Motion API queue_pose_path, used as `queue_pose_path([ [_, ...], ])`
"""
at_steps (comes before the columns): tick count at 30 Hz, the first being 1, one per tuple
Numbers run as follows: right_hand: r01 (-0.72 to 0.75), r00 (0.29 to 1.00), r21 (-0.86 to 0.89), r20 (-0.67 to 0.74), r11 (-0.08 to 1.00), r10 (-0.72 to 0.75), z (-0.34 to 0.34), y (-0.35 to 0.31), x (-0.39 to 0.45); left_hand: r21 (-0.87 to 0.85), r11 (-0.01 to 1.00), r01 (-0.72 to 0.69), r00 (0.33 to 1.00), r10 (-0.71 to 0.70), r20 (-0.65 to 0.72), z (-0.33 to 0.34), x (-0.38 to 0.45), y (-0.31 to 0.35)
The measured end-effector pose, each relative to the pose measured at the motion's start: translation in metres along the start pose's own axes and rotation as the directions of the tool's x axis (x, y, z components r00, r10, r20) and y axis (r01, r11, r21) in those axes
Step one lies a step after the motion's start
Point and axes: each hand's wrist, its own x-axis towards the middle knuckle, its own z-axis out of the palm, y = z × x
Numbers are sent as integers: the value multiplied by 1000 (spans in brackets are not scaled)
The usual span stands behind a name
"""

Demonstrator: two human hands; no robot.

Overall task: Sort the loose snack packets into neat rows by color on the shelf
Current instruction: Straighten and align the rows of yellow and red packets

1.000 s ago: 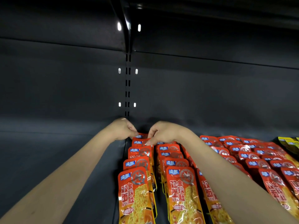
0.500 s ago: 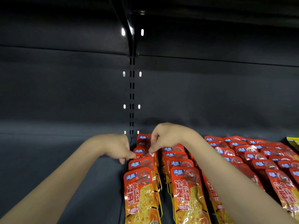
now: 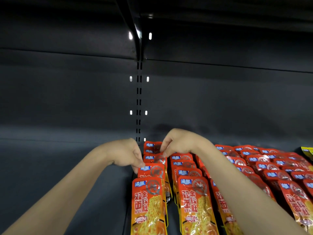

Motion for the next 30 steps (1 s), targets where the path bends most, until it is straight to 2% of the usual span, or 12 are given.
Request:
queue_pose_path([
  [7, -104, 993, 112, -47, 988, 110, 2, 4, -1, -43, 999, -7, 997, 4, -79, 3, 3, 9],
  [18, -156, 979, 209, -97, 965, 179, 6, 6, -5, -71, 997, 16, 996, -22, -87, 8, 4, 10],
  [30, -122, 982, 131, -129, 984, 138, 10, 8, -7, -74, 997, 37, 994, -44, -97, 13, 1, 13],
])
